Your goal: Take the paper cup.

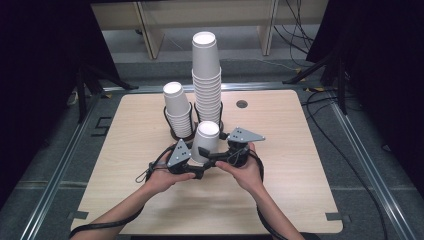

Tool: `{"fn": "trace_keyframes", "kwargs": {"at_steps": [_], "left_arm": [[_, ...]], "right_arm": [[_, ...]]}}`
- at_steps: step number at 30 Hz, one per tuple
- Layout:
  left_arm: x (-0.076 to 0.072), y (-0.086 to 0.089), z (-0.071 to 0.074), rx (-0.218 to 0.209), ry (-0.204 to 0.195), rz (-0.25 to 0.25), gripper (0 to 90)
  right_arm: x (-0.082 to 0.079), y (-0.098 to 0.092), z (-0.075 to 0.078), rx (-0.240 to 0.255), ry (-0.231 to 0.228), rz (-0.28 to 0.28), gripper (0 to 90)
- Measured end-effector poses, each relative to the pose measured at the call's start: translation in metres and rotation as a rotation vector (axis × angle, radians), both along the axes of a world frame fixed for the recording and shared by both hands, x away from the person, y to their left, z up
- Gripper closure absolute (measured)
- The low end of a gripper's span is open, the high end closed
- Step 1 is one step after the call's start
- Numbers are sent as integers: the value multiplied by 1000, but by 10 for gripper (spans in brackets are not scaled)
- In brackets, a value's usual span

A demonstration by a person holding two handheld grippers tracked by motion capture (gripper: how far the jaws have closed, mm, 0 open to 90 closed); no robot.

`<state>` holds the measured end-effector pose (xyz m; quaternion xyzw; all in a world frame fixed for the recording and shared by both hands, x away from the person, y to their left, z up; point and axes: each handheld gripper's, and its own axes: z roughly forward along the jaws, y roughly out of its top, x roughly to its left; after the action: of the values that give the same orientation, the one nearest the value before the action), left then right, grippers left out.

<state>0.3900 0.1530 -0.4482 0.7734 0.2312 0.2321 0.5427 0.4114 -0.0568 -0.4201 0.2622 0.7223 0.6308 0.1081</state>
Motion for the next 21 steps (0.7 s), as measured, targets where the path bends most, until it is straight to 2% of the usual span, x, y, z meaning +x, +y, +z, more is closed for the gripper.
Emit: {"fn": "trace_keyframes", "kwargs": {"at_steps": [1, 3, 4, 7, 8, 10, 11, 14, 15, 16, 21], "left_arm": [[0, 0, 0, 4, 9, -1, 154], [1, 0, 0, -1, 20, -3, 142], [1, 0, 0, 3, 24, -2, 142], [2, -1, -1, -7, 30, -1, 132], [2, -1, 0, 1, 43, 0, 132], [2, -1, -1, 4, 42, 5, 129], [2, -1, -1, 8, 43, 6, 130], [1, -1, -1, 21, 19, 6, 150], [1, -1, 0, 27, 14, 6, 158], [1, 0, 0, 23, 6, 3, 168], [-1, 2, 2, 16, -4, -3, 194]], "right_arm": [[-1, 1, 0, 6, 11, 4, 142], [-2, 2, 1, -23, -18, -8, 149], [-2, 2, 1, -23, -18, -8, 149], [-3, 2, 0, -27, 2, 6, 154], [-3, 2, 0, -27, 2, 6, 154], [-3, 3, 0, -35, 4, -2, 156], [-3, 2, 0, -49, -18, -12, 156], [-2, 2, 0, -50, -20, -9, 149], [-2, 4, 0, -32, -23, -6, 145], [-4, 3, 0, -36, -7, -5, 141], [-3, 2, 3, -17, -20, 14, 134]]}}
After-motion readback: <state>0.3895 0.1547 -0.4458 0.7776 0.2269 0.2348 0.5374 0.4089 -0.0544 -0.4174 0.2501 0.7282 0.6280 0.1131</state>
